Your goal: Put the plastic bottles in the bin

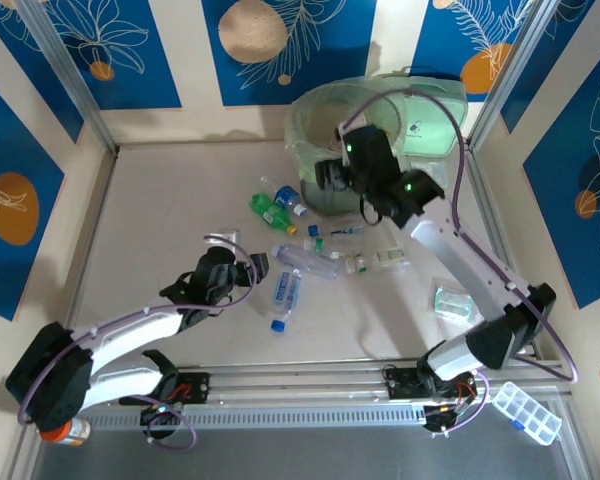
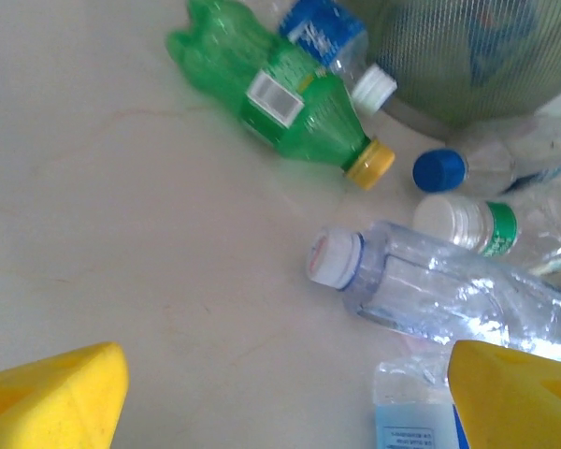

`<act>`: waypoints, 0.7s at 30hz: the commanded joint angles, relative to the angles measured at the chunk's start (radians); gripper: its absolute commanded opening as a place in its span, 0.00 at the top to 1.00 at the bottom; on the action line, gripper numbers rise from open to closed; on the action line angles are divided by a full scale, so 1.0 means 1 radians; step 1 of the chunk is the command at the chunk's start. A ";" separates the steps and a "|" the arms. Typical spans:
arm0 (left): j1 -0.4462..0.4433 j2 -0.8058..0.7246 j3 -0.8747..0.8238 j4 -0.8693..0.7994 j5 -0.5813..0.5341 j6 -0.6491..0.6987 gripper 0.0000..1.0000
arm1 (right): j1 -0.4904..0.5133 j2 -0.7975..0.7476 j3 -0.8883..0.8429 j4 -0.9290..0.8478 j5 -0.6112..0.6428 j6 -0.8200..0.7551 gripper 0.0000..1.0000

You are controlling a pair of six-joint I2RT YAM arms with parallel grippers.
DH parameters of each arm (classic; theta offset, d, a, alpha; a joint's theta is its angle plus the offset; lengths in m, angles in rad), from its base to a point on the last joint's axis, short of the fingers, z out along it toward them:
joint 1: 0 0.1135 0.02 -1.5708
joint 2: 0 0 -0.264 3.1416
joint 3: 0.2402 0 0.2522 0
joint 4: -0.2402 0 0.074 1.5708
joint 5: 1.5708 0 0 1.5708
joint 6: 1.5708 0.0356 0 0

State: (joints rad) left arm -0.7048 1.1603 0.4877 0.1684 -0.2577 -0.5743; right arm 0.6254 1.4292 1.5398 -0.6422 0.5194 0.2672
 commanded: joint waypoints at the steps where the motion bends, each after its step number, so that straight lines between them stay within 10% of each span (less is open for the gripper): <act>1: -0.024 0.068 0.089 -0.078 0.085 0.030 0.11 | 0.023 -0.125 -0.224 0.166 -0.070 0.133 0.24; 8: -0.099 0.195 0.234 -0.234 0.081 0.028 0.01 | 0.029 -0.304 -0.638 0.424 -0.032 0.230 0.24; 21: -0.239 0.481 0.533 -0.575 -0.124 0.013 0.01 | -0.128 -0.493 -0.841 0.510 0.017 0.350 0.26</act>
State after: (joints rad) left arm -0.9340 1.6085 0.9874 -0.2832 -0.2981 -0.5488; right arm 0.5121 0.9516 0.7063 -0.1837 0.5560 0.5678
